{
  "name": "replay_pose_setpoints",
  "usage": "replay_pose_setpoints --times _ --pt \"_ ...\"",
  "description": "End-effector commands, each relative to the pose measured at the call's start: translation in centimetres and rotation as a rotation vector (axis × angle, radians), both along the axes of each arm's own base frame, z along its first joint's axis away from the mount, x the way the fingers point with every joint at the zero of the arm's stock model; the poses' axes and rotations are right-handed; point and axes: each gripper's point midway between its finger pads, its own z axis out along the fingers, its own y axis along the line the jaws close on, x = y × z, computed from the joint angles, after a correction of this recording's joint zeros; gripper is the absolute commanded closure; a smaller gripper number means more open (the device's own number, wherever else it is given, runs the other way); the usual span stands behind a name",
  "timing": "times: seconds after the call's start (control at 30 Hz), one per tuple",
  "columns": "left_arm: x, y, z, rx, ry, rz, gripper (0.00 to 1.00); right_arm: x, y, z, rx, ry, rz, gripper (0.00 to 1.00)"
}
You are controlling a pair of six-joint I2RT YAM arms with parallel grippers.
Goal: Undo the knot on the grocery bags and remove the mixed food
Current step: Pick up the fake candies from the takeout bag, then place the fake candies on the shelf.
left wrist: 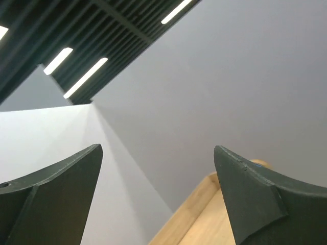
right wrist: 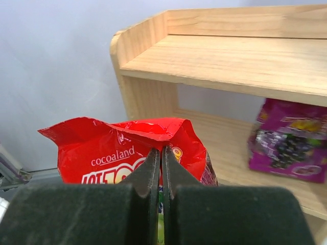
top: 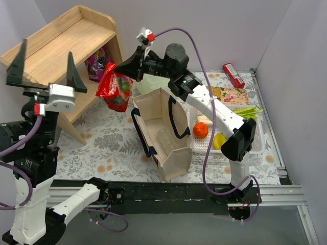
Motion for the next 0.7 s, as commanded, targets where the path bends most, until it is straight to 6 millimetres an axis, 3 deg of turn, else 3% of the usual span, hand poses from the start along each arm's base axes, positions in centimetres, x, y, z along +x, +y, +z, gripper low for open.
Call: replay_pose_setpoints --times 0.0,0.17,0.23,0.4,0.6,0.67 --pt "-3.0 5.4 4.6 -0.181 -0.144 0.192 0.08 -4.3 1.8 6.0 0.168 -0.125 0.008 0.99" --pt "-3.7 5.4 6.1 -0.130 -0.168 0.215 0.05 -6.9 5.6 4.5 0.185 -0.087 0.056 0.99" --pt "-3.8 5.5 6.2 -0.115 -0.154 0.222 0.05 -6.8 6.9 3.6 0.186 -0.064 0.061 0.99" --pt "-3.5 4.4 4.2 0.006 -0.081 0.214 0.05 -6.5 9.4 2.0 0.213 -0.029 0.068 0.99" --pt "-3.3 4.5 2.5 0.042 0.004 0.226 0.04 -5.1 10.1 2.7 0.305 -0.016 0.016 0.99" --pt "-3.2 4.6 2.0 0.042 0.028 0.230 0.04 -4.7 9.6 3.9 0.366 -0.036 0.002 0.99"
